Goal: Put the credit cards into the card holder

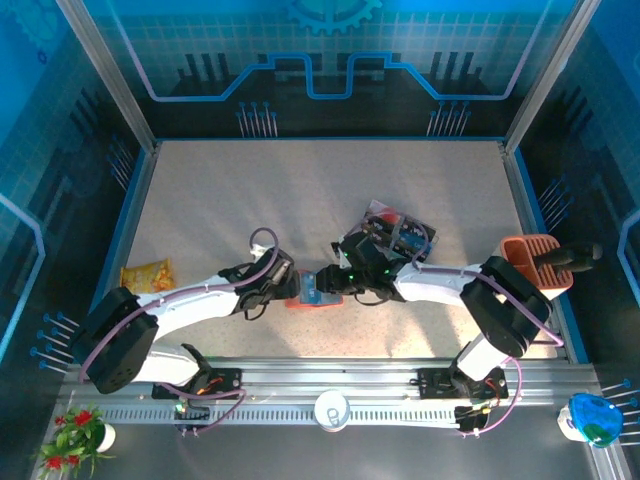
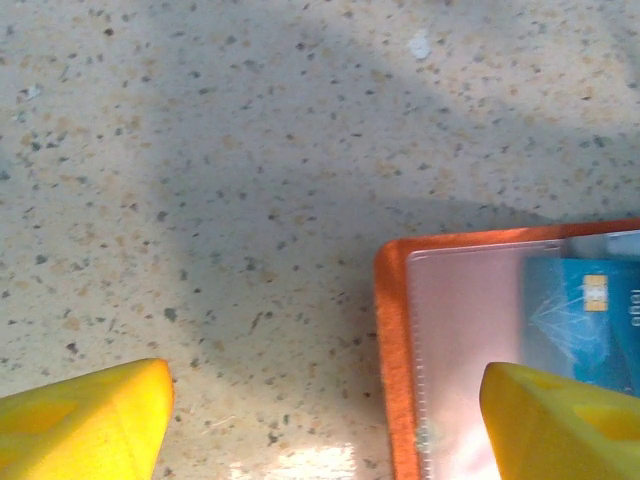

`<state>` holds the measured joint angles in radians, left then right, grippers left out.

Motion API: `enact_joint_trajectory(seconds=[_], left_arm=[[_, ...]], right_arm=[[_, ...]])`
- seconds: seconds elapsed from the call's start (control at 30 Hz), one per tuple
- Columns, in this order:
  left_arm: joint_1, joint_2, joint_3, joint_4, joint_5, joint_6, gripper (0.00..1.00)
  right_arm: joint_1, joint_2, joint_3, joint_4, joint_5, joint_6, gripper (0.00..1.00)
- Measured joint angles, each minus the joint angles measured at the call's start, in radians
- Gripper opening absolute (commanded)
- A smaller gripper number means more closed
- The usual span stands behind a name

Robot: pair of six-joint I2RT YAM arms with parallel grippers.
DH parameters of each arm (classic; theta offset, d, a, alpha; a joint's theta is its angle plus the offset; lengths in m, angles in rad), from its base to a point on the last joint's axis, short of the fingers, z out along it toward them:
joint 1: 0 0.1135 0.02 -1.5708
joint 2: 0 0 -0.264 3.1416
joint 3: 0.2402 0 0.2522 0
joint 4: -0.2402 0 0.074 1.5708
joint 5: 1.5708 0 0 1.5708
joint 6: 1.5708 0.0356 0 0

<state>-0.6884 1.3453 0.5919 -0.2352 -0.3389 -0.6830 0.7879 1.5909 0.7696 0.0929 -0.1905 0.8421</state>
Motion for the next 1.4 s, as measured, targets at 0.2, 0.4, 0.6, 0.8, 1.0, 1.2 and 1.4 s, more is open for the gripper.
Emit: enact_joint_trajectory(seconds=[0.2, 0.4, 0.6, 0.8, 1.0, 1.2, 1.4], left_arm=[[0.011, 0.008, -0.032, -0.005, 0.003, -0.018, 0.81], [0.012, 0.029, -0.033, -0.003, -0.003, -0.025, 0.81], [0.012, 0.038, -0.033, 0.001, -0.009, -0.025, 0.81], [0.011, 0.044, -0.032, 0.004, -0.014, -0.025, 0.81], [0.011, 0.047, -0.032, 0.005, -0.016, -0.024, 0.81], [0.011, 0.046, -0.032, 0.005, -0.016, -0.024, 0.81], [0.012, 0.035, -0.029, -0.004, -0.011, -0.024, 0.81]], right_arm=[[0.003, 0.003, 0.083, -0.098, 0.018, -0.097, 0.19], [0.017, 0.076, 0.163, -0.158, 0.037, -0.157, 0.11], [0.023, 0.142, 0.192, -0.191, 0.057, -0.187, 0.07], [0.024, 0.194, 0.206, -0.215, 0.076, -0.197, 0.05], [0.039, 0.243, 0.258, -0.219, 0.076, -0.197, 0.04], [0.075, 0.288, 0.308, -0.216, 0.059, -0.196, 0.03], [0.081, 0.286, 0.309, -0.217, 0.047, -0.195, 0.04]])
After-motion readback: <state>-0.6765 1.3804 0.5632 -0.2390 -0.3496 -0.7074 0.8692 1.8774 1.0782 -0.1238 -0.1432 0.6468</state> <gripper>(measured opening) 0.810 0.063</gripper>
